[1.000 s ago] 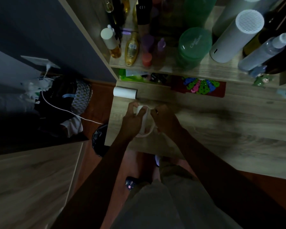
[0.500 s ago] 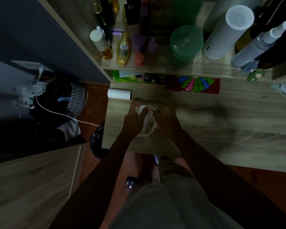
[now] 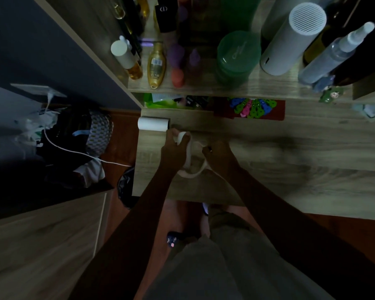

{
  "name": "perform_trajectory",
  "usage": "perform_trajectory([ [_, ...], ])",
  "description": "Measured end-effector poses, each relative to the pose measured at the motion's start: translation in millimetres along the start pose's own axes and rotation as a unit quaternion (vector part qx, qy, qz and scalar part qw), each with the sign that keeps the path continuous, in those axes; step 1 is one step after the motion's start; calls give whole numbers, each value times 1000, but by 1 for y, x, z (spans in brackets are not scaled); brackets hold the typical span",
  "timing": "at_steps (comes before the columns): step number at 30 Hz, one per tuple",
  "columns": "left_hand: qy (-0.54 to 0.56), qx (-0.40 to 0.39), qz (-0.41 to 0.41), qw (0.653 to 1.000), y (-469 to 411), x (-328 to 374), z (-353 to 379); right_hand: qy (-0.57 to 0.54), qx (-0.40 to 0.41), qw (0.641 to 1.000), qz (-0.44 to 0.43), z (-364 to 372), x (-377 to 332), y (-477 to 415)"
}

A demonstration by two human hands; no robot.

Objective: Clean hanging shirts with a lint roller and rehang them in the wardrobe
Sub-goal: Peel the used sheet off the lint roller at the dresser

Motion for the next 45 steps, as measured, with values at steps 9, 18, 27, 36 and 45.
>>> perform_trajectory([
  [9, -15, -16, 2, 1000, -18, 9, -1, 46, 10, 997, 54, -26, 31, 0],
  [18, -16, -57, -40, 997, -3, 1, 4, 90, 55, 994, -4, -24, 42, -16],
  [27, -16, -72, -35, 997, 1, 3, 3, -147, 69, 984, -67, -32, 5, -15],
  [36, -46, -103, -5, 994, 3, 1, -1, -330, -133, 929, 105, -20, -16, -25],
  [45, 53, -73, -115, 989, -1, -10, -20, -241, -46, 969, 9, 12, -31, -42],
])
Point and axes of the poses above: each hand's wrist, its own y-axis away from the middle knuckle, its own z-axis out of the palm, x = y × z, the point moved 1 cm from there along -y, towards the middle knuckle, and after that the axes turned 13 degrees about x, right-handed, at the moved point
